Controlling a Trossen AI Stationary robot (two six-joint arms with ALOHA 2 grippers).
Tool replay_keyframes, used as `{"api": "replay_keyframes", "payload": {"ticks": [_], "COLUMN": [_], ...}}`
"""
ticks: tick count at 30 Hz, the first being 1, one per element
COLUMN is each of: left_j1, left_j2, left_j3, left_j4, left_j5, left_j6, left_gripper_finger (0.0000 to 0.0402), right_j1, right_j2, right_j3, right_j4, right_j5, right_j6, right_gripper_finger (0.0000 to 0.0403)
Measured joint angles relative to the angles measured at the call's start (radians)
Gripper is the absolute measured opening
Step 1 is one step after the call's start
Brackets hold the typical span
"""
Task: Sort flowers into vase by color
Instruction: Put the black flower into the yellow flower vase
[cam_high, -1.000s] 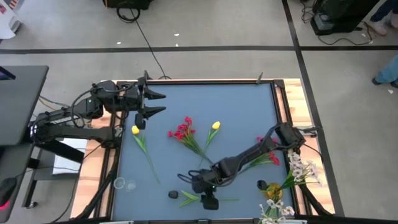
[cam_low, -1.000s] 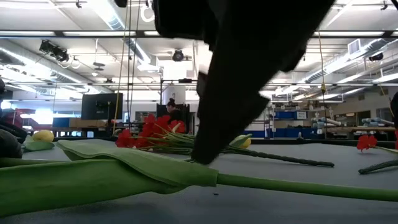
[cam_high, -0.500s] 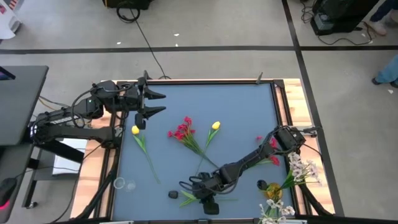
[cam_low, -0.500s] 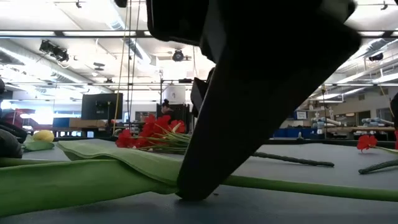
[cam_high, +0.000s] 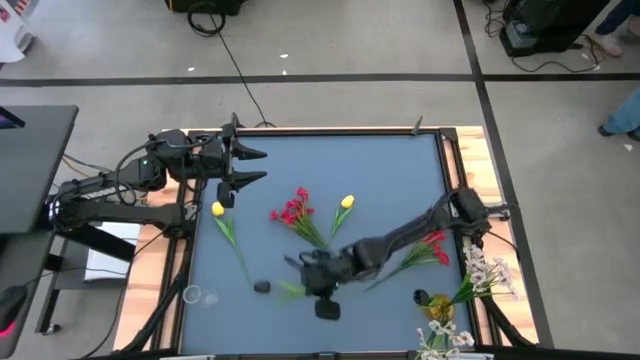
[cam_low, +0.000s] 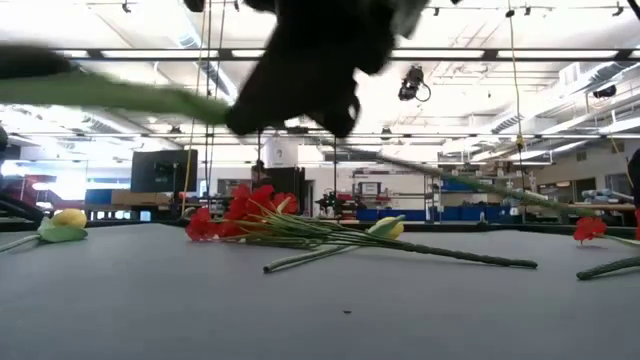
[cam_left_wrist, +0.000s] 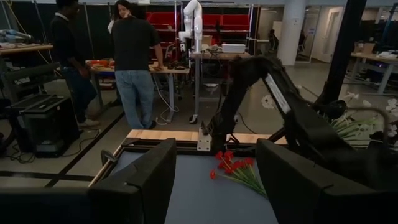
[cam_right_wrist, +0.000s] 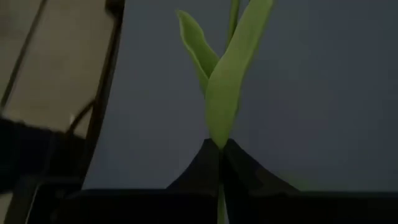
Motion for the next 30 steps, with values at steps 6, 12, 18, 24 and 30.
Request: {"api": "replay_keyframes", "payload": {"ticks": [6,12,18,24,30], "left_j1": [0.0,0.0,0.0,0.0,0.0], "left_j2": [0.0,0.0,0.0,0.0,0.0], "left_j3": [0.0,0.0,0.0,0.0,0.0], "left_j4": [0.0,0.0,0.0,0.0,0.0], "left_j5": [0.0,0.0,0.0,0.0,0.0], "left_j6": [0.0,0.0,0.0,0.0,0.0], "left_gripper_finger": [0.0226,0.0226,0.0226,0.0226,0.0226], "right_j1": [-0.095,-0.162,-0.189,-0.187,-0.187], "right_j2": [-0.156,-0.357,-0.601,-0.91,-1.263], "right_j3": [0.0,-0.071,-0.344,-0.68,-0.908], "right_j4": [0.004,0.019,0.147,0.385,0.46], "right_j5": [-0.009,0.0,-0.01,-0.082,-0.165], "right_j6": [-0.027,-0.054,-0.03,0.004,-0.033], "right_gripper_finger": [0.0008,0.0008,0.0007,0.0007,0.0007]}}
